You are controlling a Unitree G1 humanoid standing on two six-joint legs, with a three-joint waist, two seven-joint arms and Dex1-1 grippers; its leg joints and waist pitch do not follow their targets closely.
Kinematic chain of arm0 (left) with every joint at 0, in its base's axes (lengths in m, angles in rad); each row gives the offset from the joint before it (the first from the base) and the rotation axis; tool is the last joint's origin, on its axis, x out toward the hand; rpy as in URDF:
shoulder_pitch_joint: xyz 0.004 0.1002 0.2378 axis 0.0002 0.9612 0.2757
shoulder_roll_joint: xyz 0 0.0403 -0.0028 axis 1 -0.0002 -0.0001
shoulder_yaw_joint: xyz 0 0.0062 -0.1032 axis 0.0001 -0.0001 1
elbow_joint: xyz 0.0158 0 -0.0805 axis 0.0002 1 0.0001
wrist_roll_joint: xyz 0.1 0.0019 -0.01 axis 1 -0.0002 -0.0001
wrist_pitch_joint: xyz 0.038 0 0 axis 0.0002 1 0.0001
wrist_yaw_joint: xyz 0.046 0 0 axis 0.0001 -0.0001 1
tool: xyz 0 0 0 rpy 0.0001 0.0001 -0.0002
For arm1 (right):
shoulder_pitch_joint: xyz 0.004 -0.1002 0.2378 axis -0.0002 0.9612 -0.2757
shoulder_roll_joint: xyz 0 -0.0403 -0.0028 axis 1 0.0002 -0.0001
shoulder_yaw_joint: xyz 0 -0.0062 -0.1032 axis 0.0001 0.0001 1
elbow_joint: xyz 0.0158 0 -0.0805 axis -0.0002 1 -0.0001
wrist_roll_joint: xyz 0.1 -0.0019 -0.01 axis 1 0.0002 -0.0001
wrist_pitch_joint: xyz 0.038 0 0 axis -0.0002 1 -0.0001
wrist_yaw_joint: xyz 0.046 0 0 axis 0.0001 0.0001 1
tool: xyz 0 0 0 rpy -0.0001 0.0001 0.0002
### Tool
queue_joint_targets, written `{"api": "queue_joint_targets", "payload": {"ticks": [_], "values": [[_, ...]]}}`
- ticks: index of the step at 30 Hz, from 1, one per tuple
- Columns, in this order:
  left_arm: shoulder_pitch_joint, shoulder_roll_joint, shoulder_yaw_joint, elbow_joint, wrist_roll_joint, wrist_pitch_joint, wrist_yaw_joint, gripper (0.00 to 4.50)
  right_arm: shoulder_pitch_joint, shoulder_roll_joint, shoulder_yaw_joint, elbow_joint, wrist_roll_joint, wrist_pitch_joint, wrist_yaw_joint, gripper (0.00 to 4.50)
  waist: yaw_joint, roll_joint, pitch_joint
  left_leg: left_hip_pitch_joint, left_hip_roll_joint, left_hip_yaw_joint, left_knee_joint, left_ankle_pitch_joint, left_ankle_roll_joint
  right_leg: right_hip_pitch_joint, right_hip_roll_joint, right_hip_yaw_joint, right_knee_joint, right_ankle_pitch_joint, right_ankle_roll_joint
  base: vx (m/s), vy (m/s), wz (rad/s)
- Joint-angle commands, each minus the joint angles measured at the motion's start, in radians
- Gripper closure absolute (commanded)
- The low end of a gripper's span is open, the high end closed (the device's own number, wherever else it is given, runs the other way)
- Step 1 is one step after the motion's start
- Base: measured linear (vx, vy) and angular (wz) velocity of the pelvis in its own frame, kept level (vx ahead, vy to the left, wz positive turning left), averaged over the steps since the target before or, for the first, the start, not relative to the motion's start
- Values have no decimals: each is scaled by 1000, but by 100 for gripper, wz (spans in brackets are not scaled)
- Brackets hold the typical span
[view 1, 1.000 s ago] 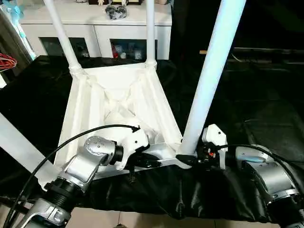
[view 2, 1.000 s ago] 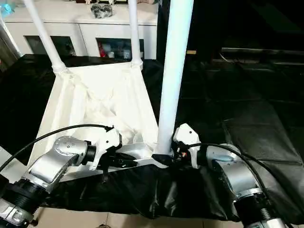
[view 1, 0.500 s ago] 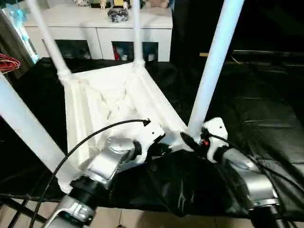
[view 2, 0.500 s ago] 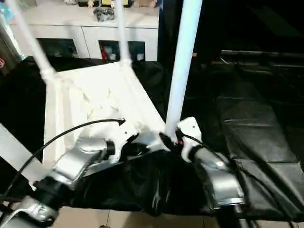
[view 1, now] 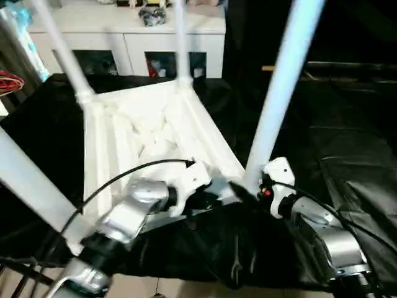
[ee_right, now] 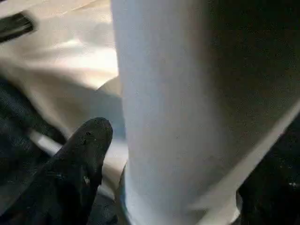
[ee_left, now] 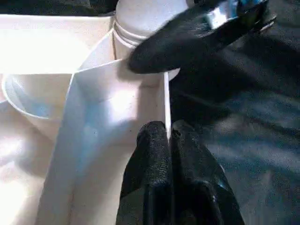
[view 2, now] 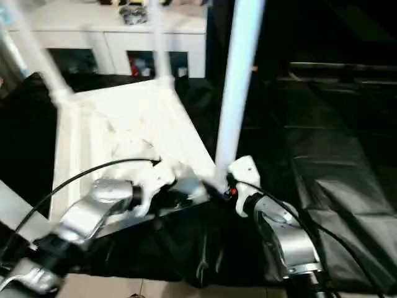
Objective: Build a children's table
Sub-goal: Rotate leg to tighten
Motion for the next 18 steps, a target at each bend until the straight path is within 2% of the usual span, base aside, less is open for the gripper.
{"api": "queue_joint_targets", "payload": {"ticks": [1, 2, 4, 6, 9, 18], "values": [[-16, -8, -29, -24, -49, -55, -92, 450, -4, -49, 34, -11, 28, 17, 120, 64, 0, -14, -58, 22, 55, -27, -67, -192, 54, 34, -54, 35, -67, -57, -235, 0, 0, 0], [-17, -2, -28, -19, -52, -60, -103, 450, -4, -69, 38, -12, 34, 18, 154, 64, 2, -12, -57, 23, 57, -26, -67, -188, 57, 31, -53, 36, -67, -51, -239, 0, 0, 0], [-16, 6, -26, -18, -57, -64, -115, 450, -4, -98, 49, -10, 34, 10, 196, 64, 4, -15, -55, 21, 57, -26, -66, -188, 61, 32, -53, 35, -66, -52, -248, 0, 0, 0], [-15, 13, -22, -12, -65, -70, -131, 450, -7, -123, 57, -4, 36, -3, 230, 64, 5, -18, -52, 22, 58, -25, -69, -211, 56, 31, -57, 36, -71, -107, -246, 0, 0, 0], [-16, 23, -18, 3, -69, -84, -154, 450, -16, -141, 50, 3, 60, -10, 274, 90, 7, -26, -50, 23, 59, -26, -70, -230, 49, 30, -60, 38, -75, -169, -236, 0, 0, 0], [-10, 36, -12, 36, -66, -110, -190, 450, -28, -164, 62, 41, 76, -48, 366, 168, 11, -28, -52, 20, 59, -25, -67, -192, 61, 31, -60, 37, -69, -133, -245, 0, 0, 0]]}}
